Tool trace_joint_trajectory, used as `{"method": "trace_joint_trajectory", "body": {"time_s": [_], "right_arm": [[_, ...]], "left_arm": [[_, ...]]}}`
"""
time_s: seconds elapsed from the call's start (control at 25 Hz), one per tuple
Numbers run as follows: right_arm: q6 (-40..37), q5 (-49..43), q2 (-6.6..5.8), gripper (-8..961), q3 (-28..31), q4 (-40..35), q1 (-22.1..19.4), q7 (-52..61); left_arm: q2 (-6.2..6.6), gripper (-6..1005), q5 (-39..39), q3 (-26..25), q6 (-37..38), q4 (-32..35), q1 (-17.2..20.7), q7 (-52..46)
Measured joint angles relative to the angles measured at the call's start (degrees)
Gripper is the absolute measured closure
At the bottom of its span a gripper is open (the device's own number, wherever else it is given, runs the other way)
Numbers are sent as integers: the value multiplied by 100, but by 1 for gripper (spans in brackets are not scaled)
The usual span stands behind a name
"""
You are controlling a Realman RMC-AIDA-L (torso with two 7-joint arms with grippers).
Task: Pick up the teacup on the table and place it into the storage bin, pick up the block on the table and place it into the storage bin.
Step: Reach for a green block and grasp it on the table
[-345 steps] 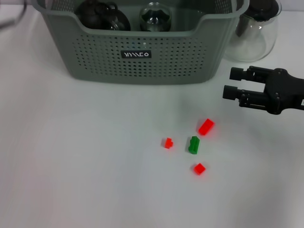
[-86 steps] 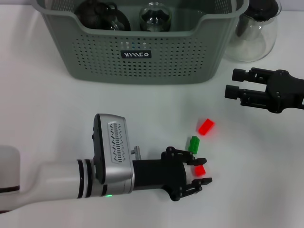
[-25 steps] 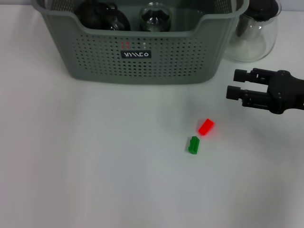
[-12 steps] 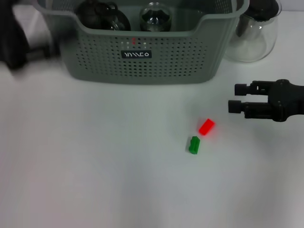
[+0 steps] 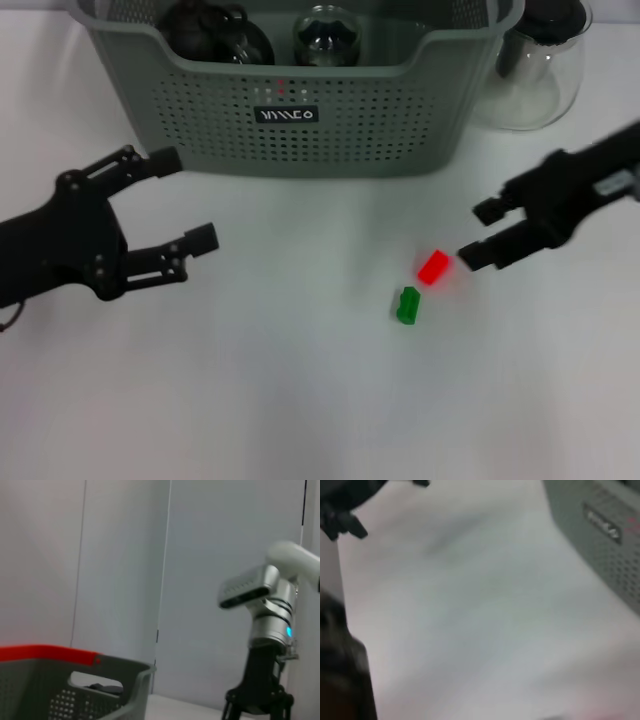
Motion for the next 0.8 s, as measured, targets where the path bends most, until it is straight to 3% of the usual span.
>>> {"method": "trace_joint_trajectory", "body": {"time_s": [0.08, 0.24, 0.48, 0.8], "right_arm": [[100, -354, 113, 227, -522, 55, 392, 119], [522, -339, 136, 227, -1190, 315, 522, 309], [1325, -49, 145, 227, -2396, 504, 381, 795], [2068, 183, 129, 226, -3339, 567, 140, 799]], "left_arm": [[7, 79, 47, -6, -19, -116, -32, 36], [16, 82, 118, -76, -49, -256, -50, 158], [19, 82, 206, -99, -214, -390, -78, 186], [30, 82, 295, -147, -325, -587, -124, 308]]}}
